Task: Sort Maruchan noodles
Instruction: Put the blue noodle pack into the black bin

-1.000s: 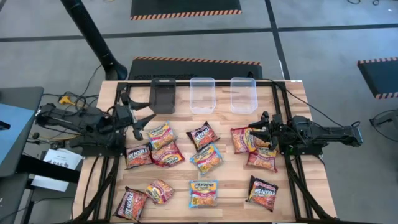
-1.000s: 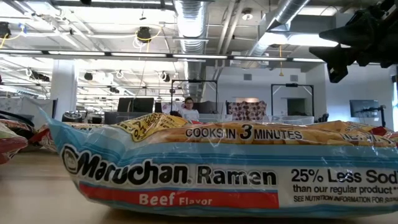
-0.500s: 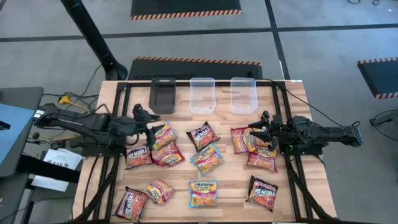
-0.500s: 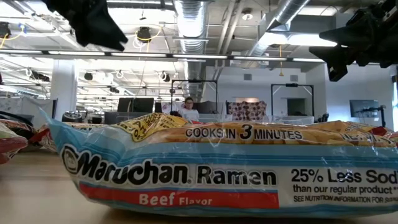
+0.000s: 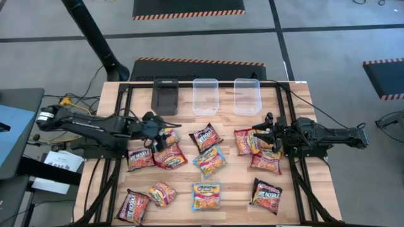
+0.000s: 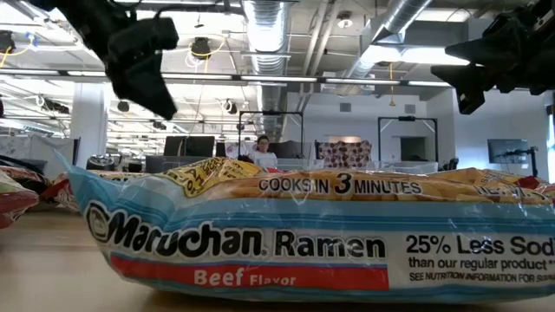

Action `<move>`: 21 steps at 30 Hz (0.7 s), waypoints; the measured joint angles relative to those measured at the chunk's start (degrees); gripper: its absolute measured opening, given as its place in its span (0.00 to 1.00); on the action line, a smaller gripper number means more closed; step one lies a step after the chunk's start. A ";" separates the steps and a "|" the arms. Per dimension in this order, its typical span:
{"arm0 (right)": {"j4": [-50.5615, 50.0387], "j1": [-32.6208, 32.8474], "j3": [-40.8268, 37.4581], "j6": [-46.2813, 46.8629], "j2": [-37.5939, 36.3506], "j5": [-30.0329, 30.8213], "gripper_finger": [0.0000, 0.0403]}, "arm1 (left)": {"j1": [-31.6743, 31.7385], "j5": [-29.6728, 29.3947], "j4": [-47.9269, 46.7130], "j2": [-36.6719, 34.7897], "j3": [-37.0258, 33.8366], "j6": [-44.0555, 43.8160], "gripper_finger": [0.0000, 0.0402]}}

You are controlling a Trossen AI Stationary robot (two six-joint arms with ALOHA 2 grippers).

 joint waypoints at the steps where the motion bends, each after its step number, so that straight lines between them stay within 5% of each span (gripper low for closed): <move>1: -0.09 -0.02 0.00 0.00 0.00 0.00 0.50 | 0.36 0.34 -0.45 0.84 0.00 -0.49 0.54; 21: -1.96 0.00 0.00 0.57 0.00 -0.02 0.50 | 5.94 10.77 -3.34 12.96 -0.02 -3.38 0.54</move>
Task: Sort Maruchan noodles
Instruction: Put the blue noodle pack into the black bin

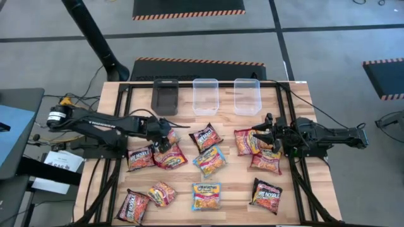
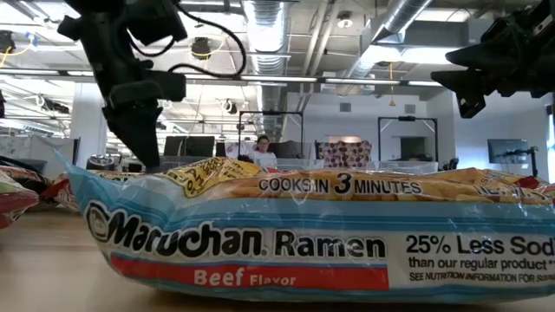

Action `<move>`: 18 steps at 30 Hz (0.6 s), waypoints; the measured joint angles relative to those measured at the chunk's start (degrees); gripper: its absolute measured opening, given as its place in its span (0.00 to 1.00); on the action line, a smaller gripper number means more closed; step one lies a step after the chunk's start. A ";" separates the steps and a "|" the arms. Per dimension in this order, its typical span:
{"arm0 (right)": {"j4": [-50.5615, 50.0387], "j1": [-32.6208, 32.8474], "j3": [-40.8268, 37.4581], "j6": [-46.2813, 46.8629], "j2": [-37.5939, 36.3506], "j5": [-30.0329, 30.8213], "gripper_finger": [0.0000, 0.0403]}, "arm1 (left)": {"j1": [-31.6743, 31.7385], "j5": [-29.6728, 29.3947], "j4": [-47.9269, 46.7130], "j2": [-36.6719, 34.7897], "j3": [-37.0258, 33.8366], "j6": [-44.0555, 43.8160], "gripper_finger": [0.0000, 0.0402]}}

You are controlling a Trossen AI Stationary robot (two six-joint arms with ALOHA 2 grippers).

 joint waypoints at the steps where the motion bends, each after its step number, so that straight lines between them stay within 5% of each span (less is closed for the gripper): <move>1: -0.03 0.00 0.00 0.00 0.00 0.00 0.50 | 0.17 0.59 0.02 0.72 -0.01 -0.12 0.54; 18: -0.82 0.00 0.00 -0.02 -0.02 -0.02 0.50 | 0.39 0.29 0.26 9.86 0.21 -1.95 0.50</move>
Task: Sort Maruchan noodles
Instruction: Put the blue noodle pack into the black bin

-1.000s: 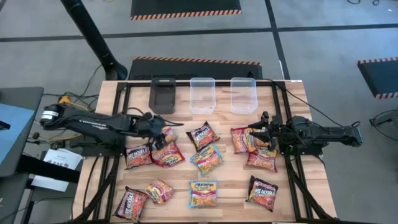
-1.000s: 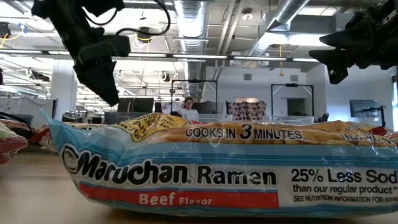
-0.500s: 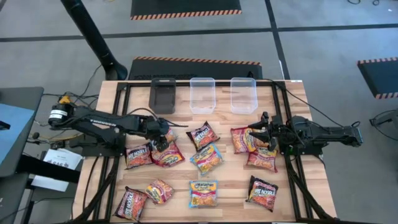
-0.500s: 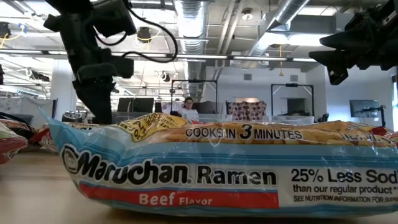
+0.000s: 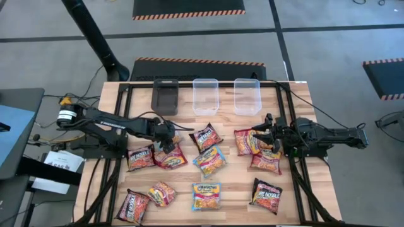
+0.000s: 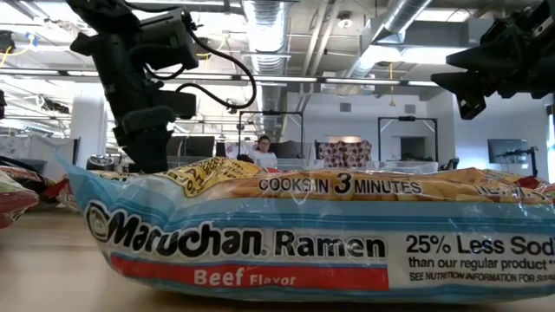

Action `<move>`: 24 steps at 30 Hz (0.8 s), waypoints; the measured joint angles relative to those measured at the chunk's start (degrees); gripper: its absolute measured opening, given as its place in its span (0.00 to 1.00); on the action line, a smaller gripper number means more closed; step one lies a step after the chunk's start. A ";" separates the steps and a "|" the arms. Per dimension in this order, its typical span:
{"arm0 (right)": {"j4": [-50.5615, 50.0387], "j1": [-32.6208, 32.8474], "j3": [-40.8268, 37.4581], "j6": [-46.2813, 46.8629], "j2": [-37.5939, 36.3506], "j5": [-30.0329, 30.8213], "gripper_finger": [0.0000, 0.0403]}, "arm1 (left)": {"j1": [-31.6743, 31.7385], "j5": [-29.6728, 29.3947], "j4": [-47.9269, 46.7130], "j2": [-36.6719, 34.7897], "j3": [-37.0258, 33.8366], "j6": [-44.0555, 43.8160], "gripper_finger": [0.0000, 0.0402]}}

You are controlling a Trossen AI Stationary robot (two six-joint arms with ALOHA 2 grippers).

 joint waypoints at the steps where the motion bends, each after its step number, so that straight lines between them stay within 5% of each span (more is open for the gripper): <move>1: 0.01 0.00 0.00 0.00 0.01 0.00 0.50 | 0.00 0.04 -0.03 0.02 -0.02 0.10 0.48; 13: -0.23 -0.02 0.00 -0.04 0.02 1.26 0.50 | 0.02 1.70 0.00 -0.16 -0.04 2.66 0.12; 24: -0.23 -0.02 0.00 -0.04 0.01 1.40 0.50 | -0.67 2.98 -1.46 -0.89 2.17 7.45 0.01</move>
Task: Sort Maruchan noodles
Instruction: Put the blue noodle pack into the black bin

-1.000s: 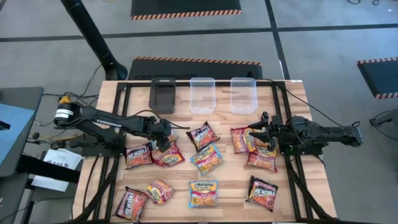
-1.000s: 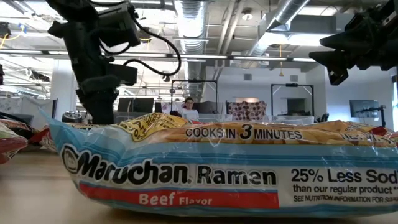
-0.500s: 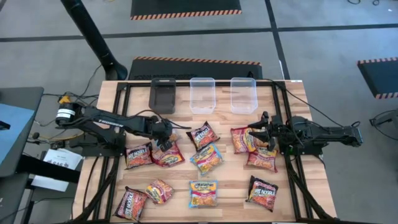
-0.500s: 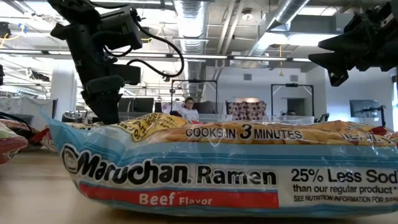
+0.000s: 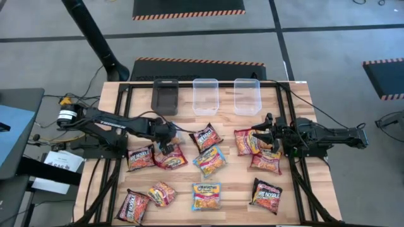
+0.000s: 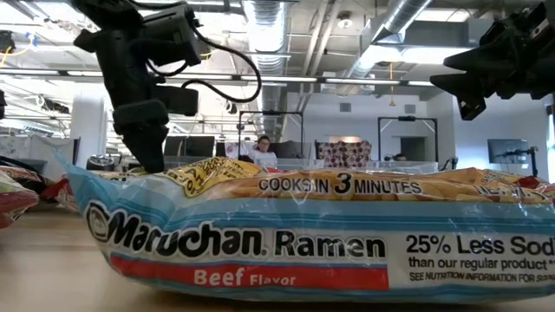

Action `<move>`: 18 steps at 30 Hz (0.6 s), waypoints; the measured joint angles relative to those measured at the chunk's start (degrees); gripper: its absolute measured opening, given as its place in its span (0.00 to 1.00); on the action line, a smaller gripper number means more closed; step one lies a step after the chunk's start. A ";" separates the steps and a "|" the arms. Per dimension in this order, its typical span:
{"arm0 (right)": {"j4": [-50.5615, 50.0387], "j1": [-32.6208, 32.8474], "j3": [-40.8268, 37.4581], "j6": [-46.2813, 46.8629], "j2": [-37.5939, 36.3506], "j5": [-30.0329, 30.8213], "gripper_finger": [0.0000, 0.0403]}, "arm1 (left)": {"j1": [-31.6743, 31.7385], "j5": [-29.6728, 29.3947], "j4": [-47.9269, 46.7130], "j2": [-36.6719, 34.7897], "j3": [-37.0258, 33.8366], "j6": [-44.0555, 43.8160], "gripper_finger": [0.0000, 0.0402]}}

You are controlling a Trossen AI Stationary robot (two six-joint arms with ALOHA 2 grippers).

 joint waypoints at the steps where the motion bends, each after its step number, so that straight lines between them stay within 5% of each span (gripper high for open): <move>1: 0.00 0.00 0.00 0.00 -0.01 0.00 0.50 | -0.25 0.43 -0.40 -0.17 0.54 0.66 0.01; 18: -0.90 0.00 0.01 -0.07 0.01 0.20 0.50 | -3.57 -2.82 -5.47 -0.35 5.16 4.47 0.00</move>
